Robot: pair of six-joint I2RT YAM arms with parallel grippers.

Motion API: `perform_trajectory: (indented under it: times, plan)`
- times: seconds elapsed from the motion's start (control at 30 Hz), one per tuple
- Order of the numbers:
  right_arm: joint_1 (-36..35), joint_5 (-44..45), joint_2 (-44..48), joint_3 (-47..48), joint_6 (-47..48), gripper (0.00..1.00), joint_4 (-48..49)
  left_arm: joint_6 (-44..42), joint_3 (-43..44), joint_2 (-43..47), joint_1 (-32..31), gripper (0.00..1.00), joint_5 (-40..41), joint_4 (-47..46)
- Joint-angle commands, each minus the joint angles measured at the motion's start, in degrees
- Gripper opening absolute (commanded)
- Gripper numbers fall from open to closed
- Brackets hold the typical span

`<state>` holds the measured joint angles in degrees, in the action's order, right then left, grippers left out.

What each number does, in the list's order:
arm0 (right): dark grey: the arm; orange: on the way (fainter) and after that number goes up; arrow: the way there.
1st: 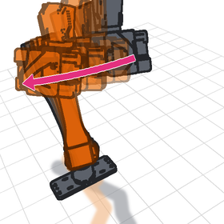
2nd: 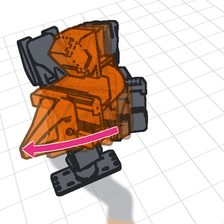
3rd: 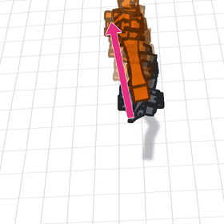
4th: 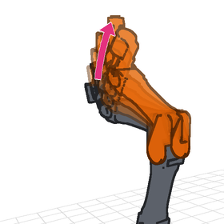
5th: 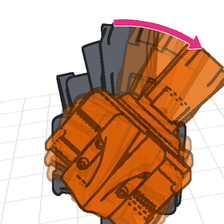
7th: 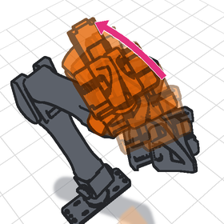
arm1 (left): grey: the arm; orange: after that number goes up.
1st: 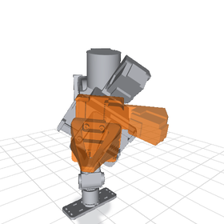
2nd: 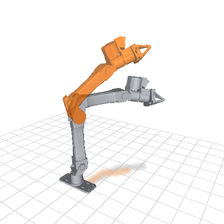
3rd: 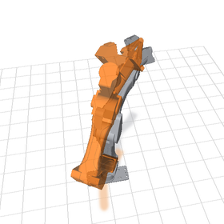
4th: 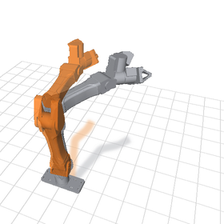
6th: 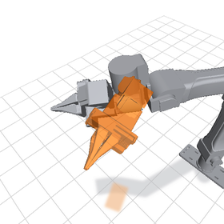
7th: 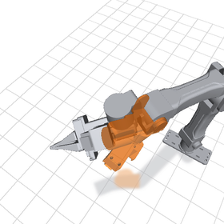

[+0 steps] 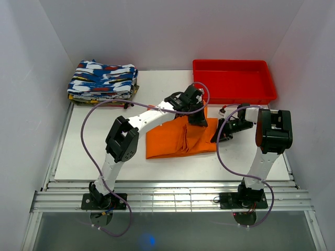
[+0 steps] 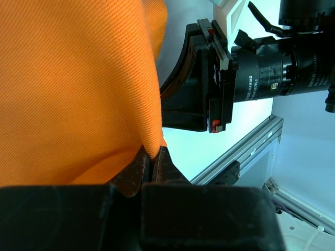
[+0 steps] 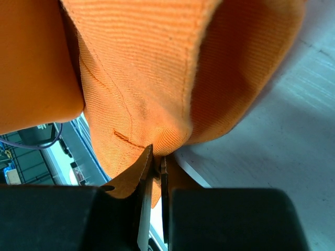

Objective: Fold and stack the trousers
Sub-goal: Fold the trousers

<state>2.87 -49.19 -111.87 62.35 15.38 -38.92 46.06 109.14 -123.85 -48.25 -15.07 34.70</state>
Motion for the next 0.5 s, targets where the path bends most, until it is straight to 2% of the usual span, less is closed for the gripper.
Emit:
perform_trajectory:
  times: [0.0,0.03,0.1,0.13,0.2,0.23,0.27,0.37,0.47]
  plan:
    - [-0.76,-3.02,2.28,-0.47,-0.35,0.08,0.07,1.66,3.18,0.98,-1.58,0.00,-2.68,-4.20]
    - [-0.85,-3.02,2.28,-0.38,-0.26,0.08,0.07,1.57,3.09,0.89,-1.76,0.00,-3.03,-4.46]
    - [-0.85,-2.06,2.36,-0.12,-0.26,0.09,-0.37,1.31,2.48,0.89,-1.76,0.16,-4.43,-5.25]
    - [-0.68,-1.44,2.45,0.14,-0.17,0.18,-0.63,0.96,2.39,1.24,-1.67,0.33,-4.53,-5.34]
    - [0.11,0.05,2.89,1.19,0.70,0.27,-2.47,-0.27,1.95,2.21,-1.50,0.42,-5.14,-5.95]
    - [1.51,0.67,3.33,1.81,1.32,0.37,-3.35,-1.14,1.78,2.73,-0.89,0.46,-5.49,-6.13]
    - [2.56,2.07,3.50,3.12,2.54,0.40,-4.40,-1.76,1.25,4.31,-0.45,0.56,-6.02,-6.31]
    - [7.75,4.70,3.60,6.11,6.57,0.51,-9.41,-4.75,-1.73,8.34,1.84,0.67,-9.35,-7.10]
    - [11.71,6.56,2.45,11.21,10.10,0.52,-15.74,-7.81,-6.21,12.22,5.00,0.74,-12.52,-7.36]
